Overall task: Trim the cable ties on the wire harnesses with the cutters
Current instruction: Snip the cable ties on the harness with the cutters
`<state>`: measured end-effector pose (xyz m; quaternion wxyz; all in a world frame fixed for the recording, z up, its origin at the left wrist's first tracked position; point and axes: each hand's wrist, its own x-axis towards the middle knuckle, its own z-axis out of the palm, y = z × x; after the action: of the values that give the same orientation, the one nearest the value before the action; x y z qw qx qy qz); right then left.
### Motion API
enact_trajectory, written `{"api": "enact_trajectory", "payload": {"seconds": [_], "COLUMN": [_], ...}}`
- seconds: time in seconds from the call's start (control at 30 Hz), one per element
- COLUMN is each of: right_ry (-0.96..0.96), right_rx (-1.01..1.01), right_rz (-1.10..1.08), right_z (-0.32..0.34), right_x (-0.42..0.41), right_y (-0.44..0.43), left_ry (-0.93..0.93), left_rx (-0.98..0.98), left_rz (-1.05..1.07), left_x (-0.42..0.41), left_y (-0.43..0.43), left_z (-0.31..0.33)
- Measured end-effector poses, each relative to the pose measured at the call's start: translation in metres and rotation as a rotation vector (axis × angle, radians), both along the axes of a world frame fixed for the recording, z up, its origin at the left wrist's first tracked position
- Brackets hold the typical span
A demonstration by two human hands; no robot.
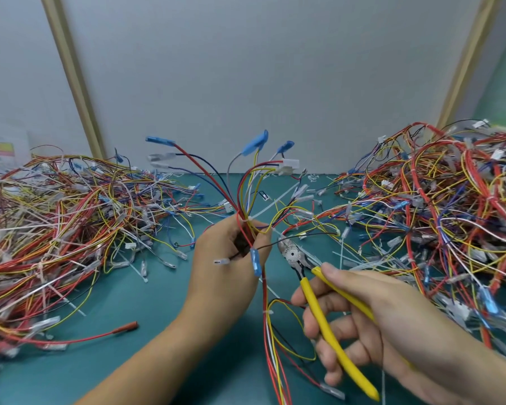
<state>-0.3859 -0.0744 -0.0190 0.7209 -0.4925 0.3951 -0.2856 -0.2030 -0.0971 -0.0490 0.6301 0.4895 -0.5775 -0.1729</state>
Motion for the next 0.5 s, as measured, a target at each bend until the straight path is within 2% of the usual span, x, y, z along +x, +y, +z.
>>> {"api": "enact_trajectory", "payload": {"seconds": [0.5], "right_ry": [-0.027], "right_rx": [-0.003], "right_rz": [0.025], "right_z": [0.0013], "right_x": [-0.0025], "right_y": [-0.0020], "left_ry": [-0.070], "left_rx": [-0.016], "left_rz": [0.039], "left_x": [-0.0006], "left_y": [0.0004], "left_z": [-0.0008]}}
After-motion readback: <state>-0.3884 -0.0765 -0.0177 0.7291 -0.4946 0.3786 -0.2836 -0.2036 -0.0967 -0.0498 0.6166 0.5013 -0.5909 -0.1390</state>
